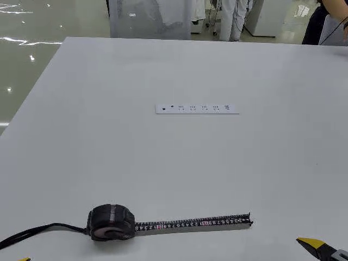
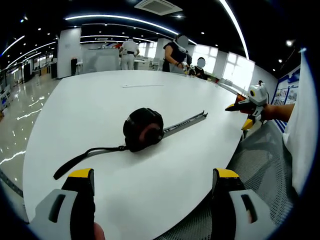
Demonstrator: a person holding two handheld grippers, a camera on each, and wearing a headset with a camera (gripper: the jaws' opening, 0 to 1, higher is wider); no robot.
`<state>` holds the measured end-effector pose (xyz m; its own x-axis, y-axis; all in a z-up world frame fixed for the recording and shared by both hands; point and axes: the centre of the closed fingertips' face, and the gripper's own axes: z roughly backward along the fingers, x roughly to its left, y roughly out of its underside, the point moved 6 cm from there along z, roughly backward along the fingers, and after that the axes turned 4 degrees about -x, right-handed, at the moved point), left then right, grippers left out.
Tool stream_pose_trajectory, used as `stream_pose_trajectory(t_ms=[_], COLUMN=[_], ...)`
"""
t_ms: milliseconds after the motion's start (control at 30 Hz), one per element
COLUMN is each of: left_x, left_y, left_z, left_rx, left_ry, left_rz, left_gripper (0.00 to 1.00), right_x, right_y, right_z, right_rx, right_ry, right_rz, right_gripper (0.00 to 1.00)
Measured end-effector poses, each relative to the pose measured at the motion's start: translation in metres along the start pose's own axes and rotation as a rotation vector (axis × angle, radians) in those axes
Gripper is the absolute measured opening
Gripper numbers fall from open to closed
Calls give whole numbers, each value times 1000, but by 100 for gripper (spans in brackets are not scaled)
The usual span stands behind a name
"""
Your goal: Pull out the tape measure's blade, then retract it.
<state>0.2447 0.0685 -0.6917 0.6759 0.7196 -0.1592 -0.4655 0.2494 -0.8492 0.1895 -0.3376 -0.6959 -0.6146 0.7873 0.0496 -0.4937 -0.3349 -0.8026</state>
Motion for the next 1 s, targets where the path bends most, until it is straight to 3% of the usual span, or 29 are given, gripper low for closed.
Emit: stream_pose_trajectory(t_ms=[1000], left_x=[-2], left_y=[-15], left_z=[-12], left_rx=[-24], left_ry=[8], left_rz=[4], left_gripper=[96], right_x=[-4], right_y=[1], right_z=[-2], right_rx=[8], right_ry=[-2], right_rz=[10], right_gripper=[94])
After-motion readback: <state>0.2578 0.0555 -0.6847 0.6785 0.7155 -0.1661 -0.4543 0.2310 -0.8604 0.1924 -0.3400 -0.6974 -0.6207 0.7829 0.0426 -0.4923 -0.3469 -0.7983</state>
